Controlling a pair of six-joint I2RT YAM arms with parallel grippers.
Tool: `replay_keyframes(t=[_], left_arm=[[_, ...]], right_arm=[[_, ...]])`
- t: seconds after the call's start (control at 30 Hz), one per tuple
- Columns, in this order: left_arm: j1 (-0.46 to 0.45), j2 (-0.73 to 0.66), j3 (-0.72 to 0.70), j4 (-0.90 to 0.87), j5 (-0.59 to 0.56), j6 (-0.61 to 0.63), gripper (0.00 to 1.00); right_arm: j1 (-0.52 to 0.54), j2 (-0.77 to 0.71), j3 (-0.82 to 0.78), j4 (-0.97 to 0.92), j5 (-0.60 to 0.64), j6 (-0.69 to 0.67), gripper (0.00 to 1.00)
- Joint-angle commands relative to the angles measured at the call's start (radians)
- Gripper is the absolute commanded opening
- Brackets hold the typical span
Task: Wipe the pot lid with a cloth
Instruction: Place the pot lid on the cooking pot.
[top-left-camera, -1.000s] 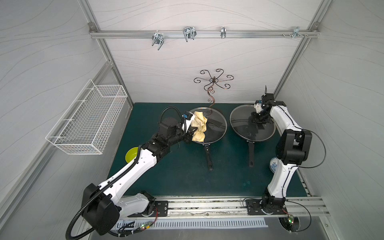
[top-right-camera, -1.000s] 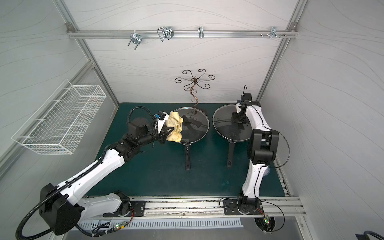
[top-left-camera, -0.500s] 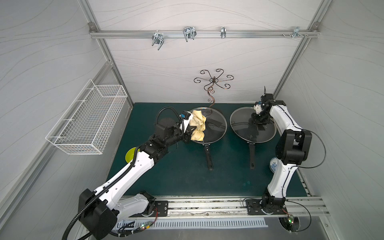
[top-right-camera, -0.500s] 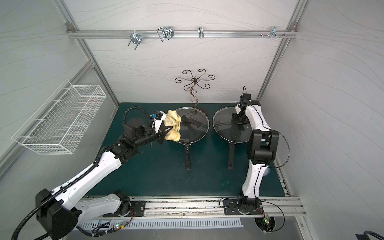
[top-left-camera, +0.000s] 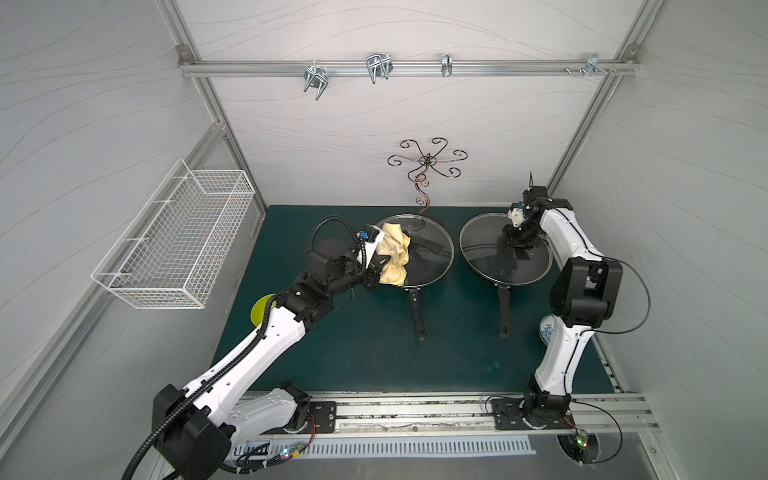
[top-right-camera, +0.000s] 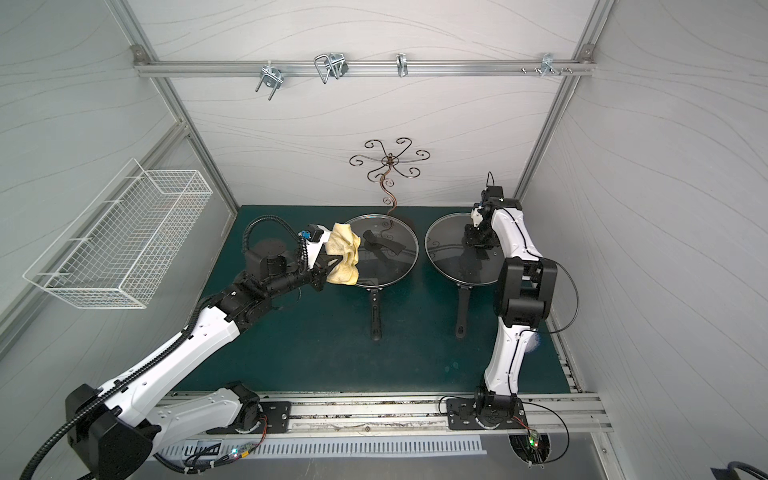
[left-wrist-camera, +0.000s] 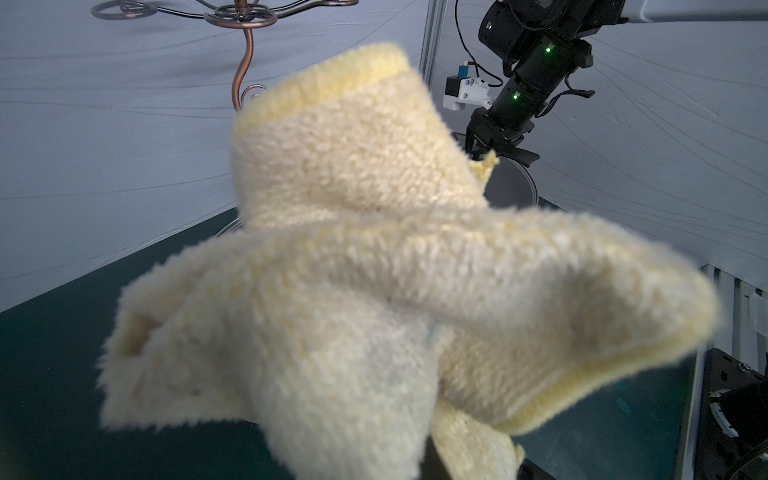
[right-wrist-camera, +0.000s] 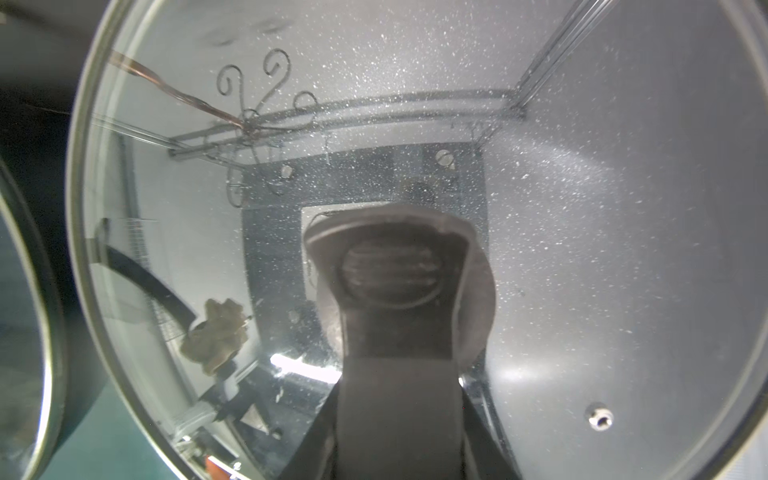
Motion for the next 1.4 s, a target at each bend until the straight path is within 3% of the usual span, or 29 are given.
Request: replay_keyframes(t=[0.0,0.13,0.23,0.33,0.4,0.7,0.87,1.07,1.23,1.37], left_arm=[[0.006,-0.028,-0.003,0.027,-0.013,0.004,0.00],[0.006,-0.036,-0.010,0.025,-0.015,-0.002,0.00],[0.006,-0.043,-0.014,0.020,-0.015,-0.004,0.00],[0.006,-0.053,-0.026,0.024,-0.024,-0.008,0.00],[0.006,-0.061,-0.032,0.023,-0.030,-0.005,0.00],[0.019,-0.125,-0.094,0.016,-0.072,-0.015,0.00],[0.036,-0.181,-0.158,0.016,-0.099,-0.033,0.00],[0.065,-0.256,-0.225,-0.004,-0.122,-0.052,0.00],[0.078,-0.285,-0.261,-0.011,-0.122,-0.056,0.00],[0.084,-0.270,-0.270,0.006,-0.117,-0.053,0.00]], right_arm=[[-0.005,0.002,-0.006,-0.079,-0.107,0.029,0.06],[-0.004,-0.021,-0.027,-0.080,-0.064,0.022,0.07],[-0.003,-0.032,-0.024,-0.101,-0.060,0.013,0.15],[-0.004,-0.059,-0.044,-0.067,-0.041,0.016,0.32],[-0.005,-0.071,-0.041,-0.059,-0.027,0.006,0.52],[0.030,-0.215,-0.092,0.019,0.003,-0.028,0.79],[0.119,-0.326,-0.175,0.128,-0.034,-0.072,0.84],[0.322,-0.376,-0.198,0.206,-0.054,-0.110,0.86],[0.492,-0.328,-0.167,0.253,-0.135,-0.199,0.87],[0.562,-0.217,-0.077,0.221,-0.170,-0.265,0.88]])
